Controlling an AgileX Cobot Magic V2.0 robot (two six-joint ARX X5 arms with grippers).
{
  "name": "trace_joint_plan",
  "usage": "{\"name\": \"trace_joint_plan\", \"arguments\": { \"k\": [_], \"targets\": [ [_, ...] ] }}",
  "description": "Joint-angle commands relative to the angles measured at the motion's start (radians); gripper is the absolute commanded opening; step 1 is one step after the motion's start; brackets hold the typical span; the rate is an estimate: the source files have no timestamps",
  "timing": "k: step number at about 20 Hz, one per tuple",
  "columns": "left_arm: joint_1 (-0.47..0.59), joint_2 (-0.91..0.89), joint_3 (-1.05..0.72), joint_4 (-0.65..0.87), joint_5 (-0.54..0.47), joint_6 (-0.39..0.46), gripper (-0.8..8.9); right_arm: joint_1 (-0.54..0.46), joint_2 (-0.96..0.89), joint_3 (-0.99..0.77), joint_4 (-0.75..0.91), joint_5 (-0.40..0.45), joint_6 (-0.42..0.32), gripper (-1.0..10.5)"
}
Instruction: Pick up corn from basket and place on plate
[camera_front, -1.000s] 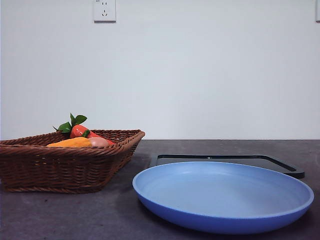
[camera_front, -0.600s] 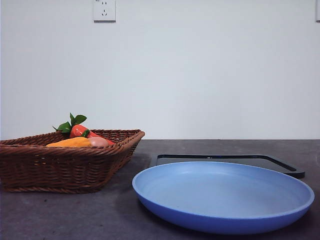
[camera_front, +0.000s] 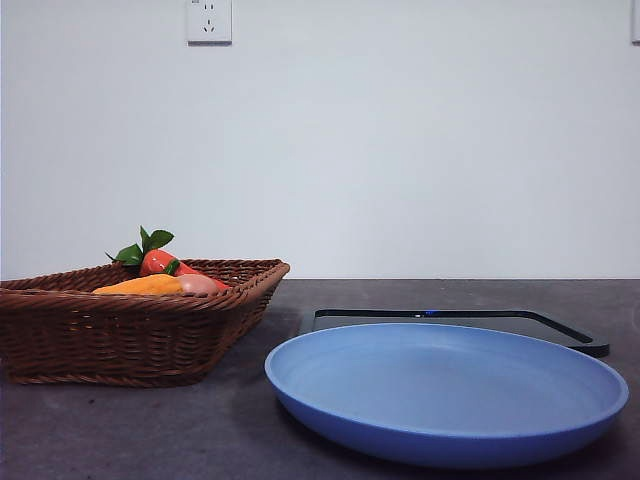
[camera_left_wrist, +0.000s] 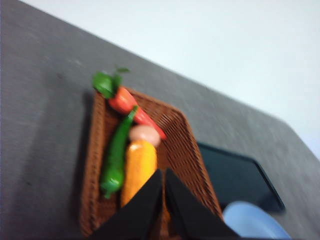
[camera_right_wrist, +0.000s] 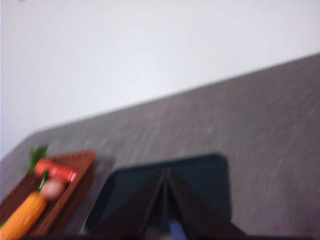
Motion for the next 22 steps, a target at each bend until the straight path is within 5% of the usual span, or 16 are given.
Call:
{"name": "trace_joint_plan", "arguments": {
  "k": [1, 5, 9, 18, 20, 22],
  "targets": [
    [0.002, 0.082, 0.098, -0.081, 0.044, 0.142, 0.07, 0.000, 0.085, 0.084, -0.095, -0.076, -0.113, 0.0],
    [0.001, 0.204, 0.216, -0.240, 0.080, 0.283, 0.07, 0.009, 0.215, 0.182, -0.257, -0.189, -0.243, 0.0],
    [-0.001, 0.296, 0.295, -0.361, 0.113, 0.372, 0.07, 0.042, 0.330, 0.254, -0.409, -0.198, -0.332, 0.0],
    [-0.039, 0.397, 0.320, -0.430, 0.121, 0.414, 0.13, 0.161, 0.503, 0.304, -0.523, -0.190, -0.376, 0.0],
    [-0.039, 0.398, 0.320, -0.429, 0.121, 0.414, 0.80, 0.164, 0.521, 0.304, -0.518, -0.190, -0.375, 0.0],
    [-0.039, 0.398, 0.320, -0.428, 0.121, 0.414, 2.54, 0.164, 0.528, 0.304, -0.512, -0.190, -0.375, 0.9]
  ]
}}
